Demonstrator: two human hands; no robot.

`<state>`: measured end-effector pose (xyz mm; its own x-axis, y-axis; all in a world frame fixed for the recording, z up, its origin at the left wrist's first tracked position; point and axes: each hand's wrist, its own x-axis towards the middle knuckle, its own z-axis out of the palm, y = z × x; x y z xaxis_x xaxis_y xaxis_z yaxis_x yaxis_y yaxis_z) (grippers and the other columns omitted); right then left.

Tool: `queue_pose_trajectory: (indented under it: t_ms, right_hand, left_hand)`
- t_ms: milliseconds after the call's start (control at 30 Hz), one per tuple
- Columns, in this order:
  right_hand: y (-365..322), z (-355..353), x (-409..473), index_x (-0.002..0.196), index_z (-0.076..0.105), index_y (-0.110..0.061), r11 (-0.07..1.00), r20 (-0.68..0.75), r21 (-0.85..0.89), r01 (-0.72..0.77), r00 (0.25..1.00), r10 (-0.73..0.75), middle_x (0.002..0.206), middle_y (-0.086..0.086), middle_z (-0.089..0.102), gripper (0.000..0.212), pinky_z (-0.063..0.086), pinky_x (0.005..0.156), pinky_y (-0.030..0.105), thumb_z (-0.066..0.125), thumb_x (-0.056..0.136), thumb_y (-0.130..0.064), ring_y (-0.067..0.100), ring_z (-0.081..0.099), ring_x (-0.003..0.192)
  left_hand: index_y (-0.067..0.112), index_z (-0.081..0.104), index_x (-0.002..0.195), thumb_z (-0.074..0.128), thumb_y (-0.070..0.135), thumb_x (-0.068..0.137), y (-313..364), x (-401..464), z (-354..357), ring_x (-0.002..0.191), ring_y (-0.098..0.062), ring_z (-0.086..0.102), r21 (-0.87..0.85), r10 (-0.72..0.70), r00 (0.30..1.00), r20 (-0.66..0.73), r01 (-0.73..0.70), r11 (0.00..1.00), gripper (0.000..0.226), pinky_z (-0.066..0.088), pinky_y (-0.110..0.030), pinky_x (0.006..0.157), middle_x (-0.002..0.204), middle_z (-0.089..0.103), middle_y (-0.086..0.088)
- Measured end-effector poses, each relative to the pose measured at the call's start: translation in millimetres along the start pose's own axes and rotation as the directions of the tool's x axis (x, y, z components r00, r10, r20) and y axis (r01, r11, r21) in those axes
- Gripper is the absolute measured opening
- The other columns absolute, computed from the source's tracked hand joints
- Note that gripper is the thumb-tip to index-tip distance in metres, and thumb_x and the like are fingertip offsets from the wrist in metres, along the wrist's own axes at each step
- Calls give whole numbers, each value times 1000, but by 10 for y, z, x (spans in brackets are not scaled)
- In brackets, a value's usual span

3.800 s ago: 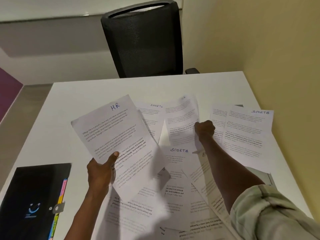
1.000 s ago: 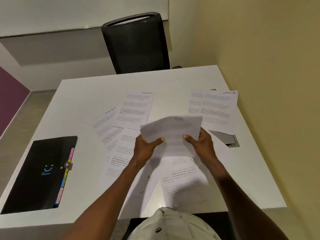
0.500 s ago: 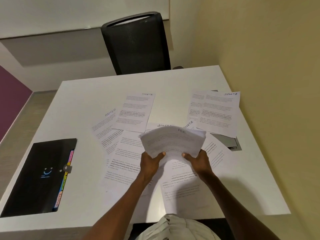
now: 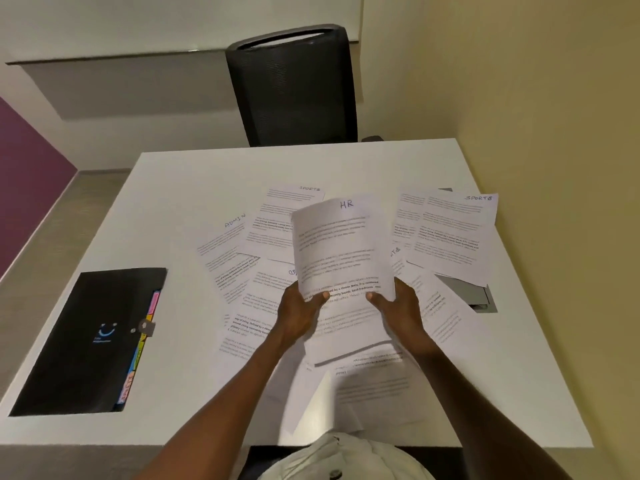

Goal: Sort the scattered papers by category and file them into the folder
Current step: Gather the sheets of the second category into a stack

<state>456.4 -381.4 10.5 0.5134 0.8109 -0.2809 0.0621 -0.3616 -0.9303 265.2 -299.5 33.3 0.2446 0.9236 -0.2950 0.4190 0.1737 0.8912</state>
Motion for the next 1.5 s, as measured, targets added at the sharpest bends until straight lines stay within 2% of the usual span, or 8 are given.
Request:
queue_pose_trajectory:
  t_ms: [167,233,400,600,733,867,1100,1500]
  right_hand:
    - [-231,495,107,91,65,-21,980,165,-200,-6,986,39,86,-12,65,12,44,74,20,65,91,-32,4,60,82]
    - [-262,751,196,72,56,-16,950,135,-306,-54,986,100,69,-4,56,40,42,63,28,51,95,-48,12,53,65]
    - [-397,1396,649,92,65,-3,890,-17,-406,-205,976,217,90,14,67,46,47,72,31,51,92,-46,33,64,92]
    - [-561,2200,1267,108,61,2,793,-165,-568,-218,975,150,111,17,64,45,47,89,38,57,90,-39,34,58,109]
    - [-498,2649,1603,121,52,-1,695,-348,-600,-397,911,220,120,17,52,64,49,85,41,66,81,-48,33,50,113]
    - [-496,2871,1733,120,51,-3,574,-480,-616,-540,835,270,120,16,51,63,47,89,42,74,77,-42,31,51,112]
    - [-585,2616,1894,105,62,1,701,-449,-358,-616,772,449,107,16,69,31,55,76,32,69,76,-6,31,68,99]
    - [-703,1648,2032,136,37,4,567,-726,-522,-637,680,97,139,28,42,48,34,103,54,49,92,-13,44,39,130]
  left_hand:
    - [9,66,121,73,15,89,-150,86,-583,65,0,58,-35,-37,999,-3,37,999,33,44,-14,58,84,69,3]
    - [7,67,119,72,15,89,-280,154,-877,51,0,51,-60,-104,994,-31,102,993,31,41,-16,51,66,66,-2]
    - [-1,64,114,69,12,92,-614,345,-1655,32,-9,39,-173,-259,958,-123,236,956,26,33,-16,39,44,56,-9]
    - [10,62,123,71,11,89,-991,653,-2407,41,-15,51,-248,-305,931,-198,253,935,34,46,-22,46,81,66,-24]
    - [14,60,128,72,8,87,-1117,847,-2774,98,-36,70,-358,-324,936,-134,259,897,42,56,-55,88,115,72,-8]
    - [9,60,120,62,4,94,-1074,977,-3069,90,-32,72,-413,-324,944,-64,271,869,27,62,-38,61,105,73,-9]
    - [11,62,118,64,13,95,-1010,1204,-3369,87,-20,74,-324,-235,971,-51,207,923,23,59,-24,60,97,75,-4]
    - [15,57,125,69,14,91,-974,1515,-3481,90,-22,72,-370,-257,962,-87,209,905,36,58,-23,57,107,70,-4]
